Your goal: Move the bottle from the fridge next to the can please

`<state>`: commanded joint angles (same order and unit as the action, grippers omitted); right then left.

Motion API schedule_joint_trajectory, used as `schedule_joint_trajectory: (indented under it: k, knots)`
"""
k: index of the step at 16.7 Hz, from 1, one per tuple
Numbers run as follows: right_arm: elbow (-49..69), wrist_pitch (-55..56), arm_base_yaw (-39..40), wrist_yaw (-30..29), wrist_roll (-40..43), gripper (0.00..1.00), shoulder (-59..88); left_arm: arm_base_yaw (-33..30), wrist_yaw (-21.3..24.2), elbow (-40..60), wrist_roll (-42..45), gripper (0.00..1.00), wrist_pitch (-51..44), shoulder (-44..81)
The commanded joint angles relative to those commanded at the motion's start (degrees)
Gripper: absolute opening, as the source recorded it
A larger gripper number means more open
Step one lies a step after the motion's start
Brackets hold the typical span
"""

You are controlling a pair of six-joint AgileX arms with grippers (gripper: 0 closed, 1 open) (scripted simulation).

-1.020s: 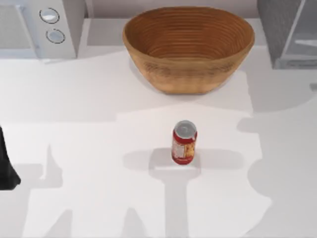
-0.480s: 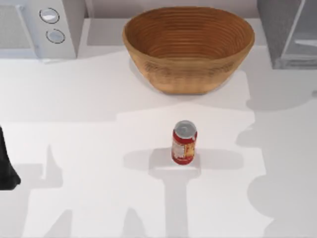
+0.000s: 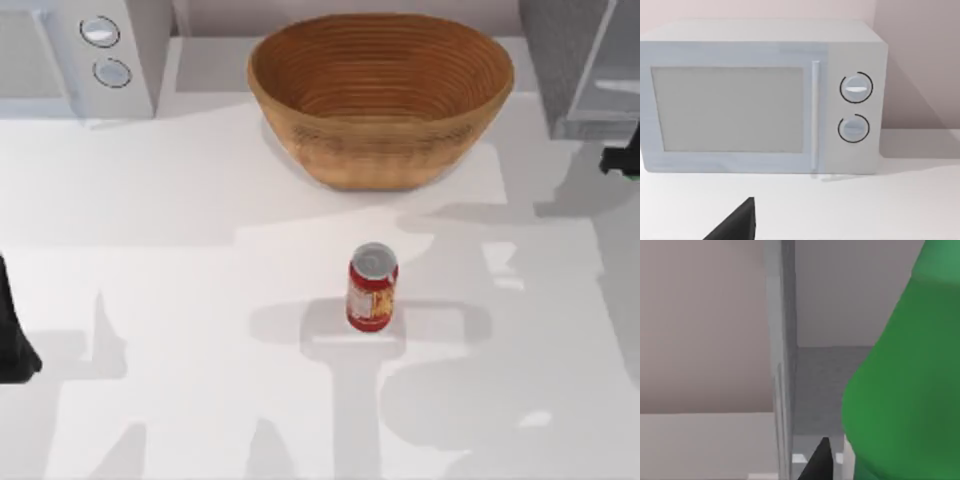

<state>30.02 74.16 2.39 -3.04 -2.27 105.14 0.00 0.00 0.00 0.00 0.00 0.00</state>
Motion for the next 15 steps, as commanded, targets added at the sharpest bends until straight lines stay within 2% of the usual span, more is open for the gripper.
schedule_joint_trajectory:
  k: [5, 8, 11, 15]
  knots:
    - [-9.4, 8.7, 22.7, -21.2, -0.5, 0.0, 0.9, 0.0, 0.0, 0.0, 0.0, 1.0, 0.0, 0.0]
    - [-14.0, 12.0, 31.4, -29.9, -0.6, 0.0, 0.4, 0.0, 0.0, 0.0, 0.0, 1.0, 0.0, 0.0]
    - [-16.0, 13.2, 34.6, -33.2, -0.7, 0.0, -0.1, 0.0, 0.0, 0.0, 0.0, 1.0, 0.0, 0.0]
    - [-15.8, 13.0, 34.4, -33.0, -0.8, 0.0, 0.1, 0.0, 0.0, 0.0, 0.0, 1.0, 0.0, 0.0]
